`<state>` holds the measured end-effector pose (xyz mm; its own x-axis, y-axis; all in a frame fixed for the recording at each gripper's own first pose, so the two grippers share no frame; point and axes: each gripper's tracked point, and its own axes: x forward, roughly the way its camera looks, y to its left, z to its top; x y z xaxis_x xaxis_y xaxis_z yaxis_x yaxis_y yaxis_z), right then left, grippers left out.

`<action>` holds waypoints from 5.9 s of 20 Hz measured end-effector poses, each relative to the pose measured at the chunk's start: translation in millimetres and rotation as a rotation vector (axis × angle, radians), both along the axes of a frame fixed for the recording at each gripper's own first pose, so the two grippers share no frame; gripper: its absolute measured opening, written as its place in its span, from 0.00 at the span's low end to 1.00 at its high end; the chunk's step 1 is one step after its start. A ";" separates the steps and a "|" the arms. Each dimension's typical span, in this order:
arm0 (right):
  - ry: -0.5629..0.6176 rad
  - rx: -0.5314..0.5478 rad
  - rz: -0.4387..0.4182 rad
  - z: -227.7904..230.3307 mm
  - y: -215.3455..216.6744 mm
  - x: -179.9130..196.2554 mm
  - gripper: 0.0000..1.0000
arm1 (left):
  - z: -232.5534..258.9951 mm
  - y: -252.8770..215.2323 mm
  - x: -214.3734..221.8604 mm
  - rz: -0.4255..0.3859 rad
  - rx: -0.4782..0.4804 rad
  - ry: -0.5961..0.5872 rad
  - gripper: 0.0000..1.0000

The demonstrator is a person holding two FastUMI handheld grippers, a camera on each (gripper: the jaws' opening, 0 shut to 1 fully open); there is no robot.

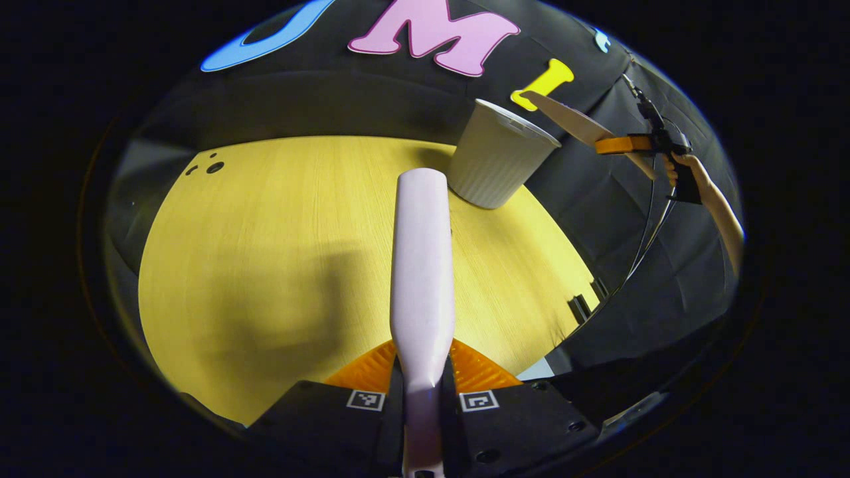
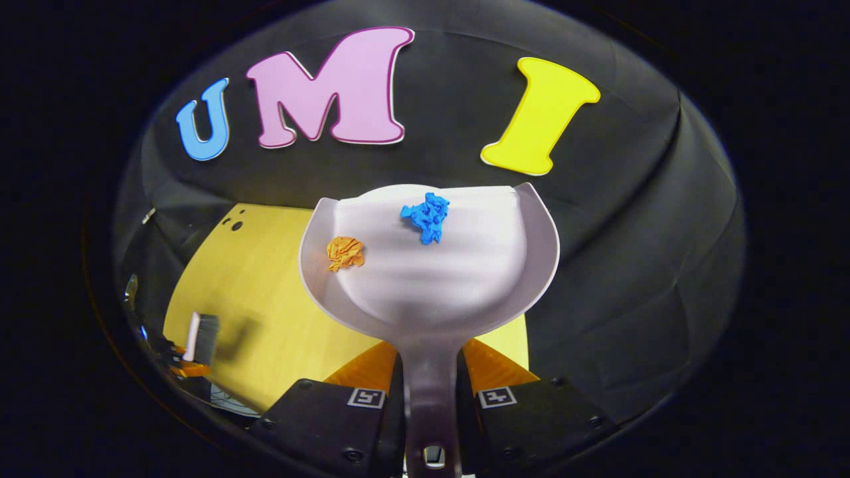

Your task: Pick up the small broom and dustpan from the desktop, sweep the trash into the dustpan with the broom, and then empty the trash into the garbage bin.

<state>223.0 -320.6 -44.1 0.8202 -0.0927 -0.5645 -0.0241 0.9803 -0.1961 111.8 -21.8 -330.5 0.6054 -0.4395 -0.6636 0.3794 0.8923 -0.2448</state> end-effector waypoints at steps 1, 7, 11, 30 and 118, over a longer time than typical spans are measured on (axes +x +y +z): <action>-0.007 -0.019 -0.002 -3.1 -4.2 10.5 0.36 | 0.5 1.2 1.9 0.023 -0.007 0.003 0.27; -0.016 -0.116 -0.032 -26.8 -25.5 60.8 0.36 | 7.5 21.5 16.2 0.148 0.004 -0.008 0.30; -0.028 -0.209 -0.057 -25.7 -33.7 70.6 0.36 | 15.1 26.8 10.6 0.230 -0.047 -0.002 0.26; -0.085 -1.243 0.066 30.6 -33.8 74.8 0.35 | 0.7 54.7 2.6 0.174 -0.036 0.004 0.27; -0.489 0.151 0.022 110.7 27.0 103.1 0.99 | 186.9 77.0 18.6 0.354 0.091 -0.818 0.96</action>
